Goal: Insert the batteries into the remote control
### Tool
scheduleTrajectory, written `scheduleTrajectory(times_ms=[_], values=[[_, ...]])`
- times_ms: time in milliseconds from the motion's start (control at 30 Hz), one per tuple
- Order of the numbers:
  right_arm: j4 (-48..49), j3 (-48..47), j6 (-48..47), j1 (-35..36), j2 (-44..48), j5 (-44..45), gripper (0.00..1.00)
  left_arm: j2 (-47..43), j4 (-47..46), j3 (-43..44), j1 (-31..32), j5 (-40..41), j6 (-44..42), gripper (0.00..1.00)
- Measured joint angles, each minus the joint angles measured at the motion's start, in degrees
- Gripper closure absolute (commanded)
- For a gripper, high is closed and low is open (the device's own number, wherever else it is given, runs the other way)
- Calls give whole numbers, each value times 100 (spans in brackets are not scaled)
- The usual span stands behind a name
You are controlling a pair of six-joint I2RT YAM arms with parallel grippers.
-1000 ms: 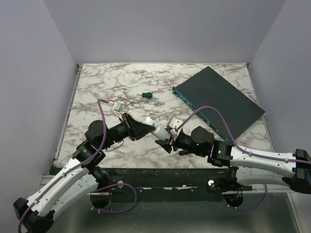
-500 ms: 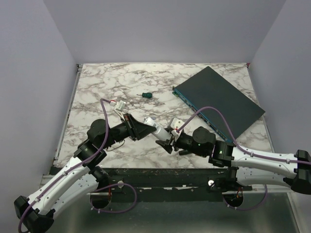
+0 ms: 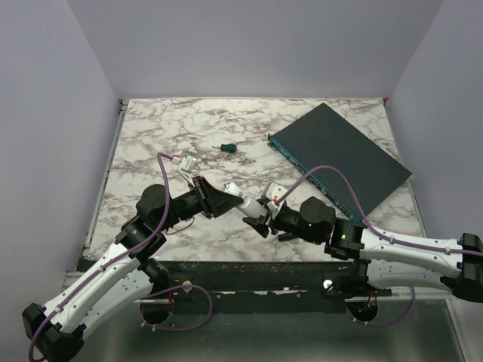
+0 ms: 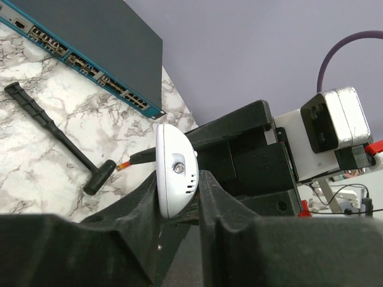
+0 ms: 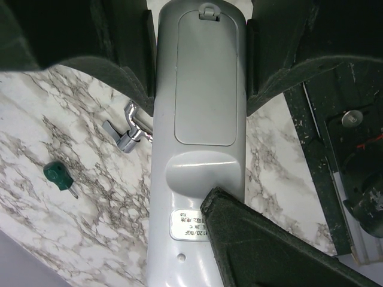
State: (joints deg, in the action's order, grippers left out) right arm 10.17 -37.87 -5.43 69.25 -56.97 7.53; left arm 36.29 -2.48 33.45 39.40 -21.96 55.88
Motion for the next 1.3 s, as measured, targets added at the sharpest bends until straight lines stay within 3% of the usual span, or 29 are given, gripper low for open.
scheduleTrajectory(times_ms=[100, 267, 633, 1233, 1300], values=[[0, 0, 4, -9, 0, -59, 99, 13, 2, 4, 0, -2, 22, 49], [-2, 0, 48, -9, -4, -238, 99, 42, -2, 22, 0, -2, 79, 47], [2, 0, 205, -9, -61, -424, 99, 133, -118, 22, 0, -35, 157, 62], [11, 0, 238, -9, -79, -378, 99, 203, -20, 70, 0, -63, 90, 64], [11, 0, 238, -9, -79, -378, 99, 210, 50, 101, 0, -61, 68, 68]])
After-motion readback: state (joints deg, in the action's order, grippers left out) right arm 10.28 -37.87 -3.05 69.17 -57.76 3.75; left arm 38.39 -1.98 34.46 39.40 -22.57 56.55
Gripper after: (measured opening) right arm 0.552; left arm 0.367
